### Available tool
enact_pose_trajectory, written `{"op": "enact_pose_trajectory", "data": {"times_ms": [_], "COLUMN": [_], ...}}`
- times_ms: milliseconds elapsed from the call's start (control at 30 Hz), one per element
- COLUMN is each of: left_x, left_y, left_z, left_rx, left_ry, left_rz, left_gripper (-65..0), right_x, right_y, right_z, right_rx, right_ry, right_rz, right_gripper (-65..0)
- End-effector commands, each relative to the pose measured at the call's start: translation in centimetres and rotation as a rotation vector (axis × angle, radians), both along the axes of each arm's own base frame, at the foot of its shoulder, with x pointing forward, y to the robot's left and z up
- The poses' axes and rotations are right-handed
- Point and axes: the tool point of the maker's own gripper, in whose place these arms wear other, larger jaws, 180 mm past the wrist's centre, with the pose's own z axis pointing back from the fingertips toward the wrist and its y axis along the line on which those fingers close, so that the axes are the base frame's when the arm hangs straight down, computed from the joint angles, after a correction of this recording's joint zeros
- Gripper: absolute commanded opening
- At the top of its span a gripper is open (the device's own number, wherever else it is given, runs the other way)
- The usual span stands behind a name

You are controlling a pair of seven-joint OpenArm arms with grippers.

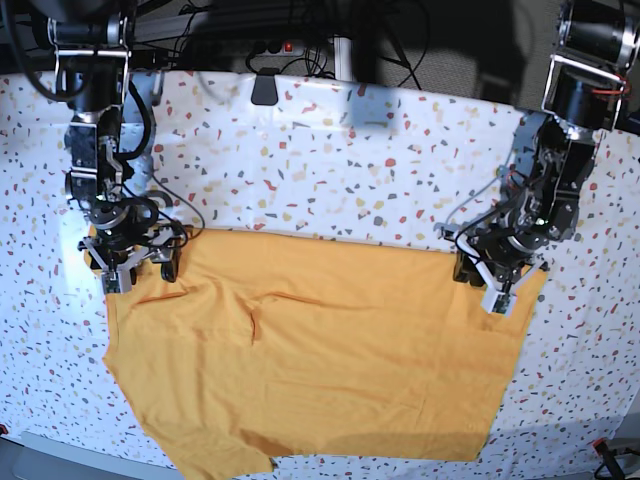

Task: Fold the T-shirt properly
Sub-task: 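Drag the shirt back toward the robot with both grippers, flattening it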

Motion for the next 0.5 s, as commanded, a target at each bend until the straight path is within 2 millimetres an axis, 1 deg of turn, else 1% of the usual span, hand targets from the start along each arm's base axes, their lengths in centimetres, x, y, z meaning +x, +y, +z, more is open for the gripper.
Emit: {"op": "enact_pose_trajectory", "data": {"times_ms": [0,167,267,367,467], "left_x": [-0.7,-3.3,-4.3,-5.4,-7.4], "left_y": [0.3,-0.4,0.5,1.0,1.1], "left_z": [-0.1,0.5,0.9,1.3,1.0], "left_rx": [0.025,0.066,0.105,0.099,0.119], "left_ry": [0.027,0.056,0.082,0.077,0.107], "left_rz": [-0.016,-0.076,-0.045,-0.019,-0.040], "left_gripper": [-49.5,-49.5,-49.5,-49.5,-49.5], "right_x": [-1.6,-3.3,-4.5,-6.1,-8.0], "right_y": [-1.0,-0.4,-0.2,-0.1,-0.1], "right_z": [-1.3,-1.3,-1.2,-1.5,-2.3], "right_rx": [-0.066,-0.048,-0.066,-0.063,-0.056], "right_ry": [0.094,0.112,0.124,0.139,0.167], "right_rz": [0.015,0.022,0.039,0.047,0.051], "right_gripper": [-22.4,-22.4,-22.4,-22.4,-22.4]}}
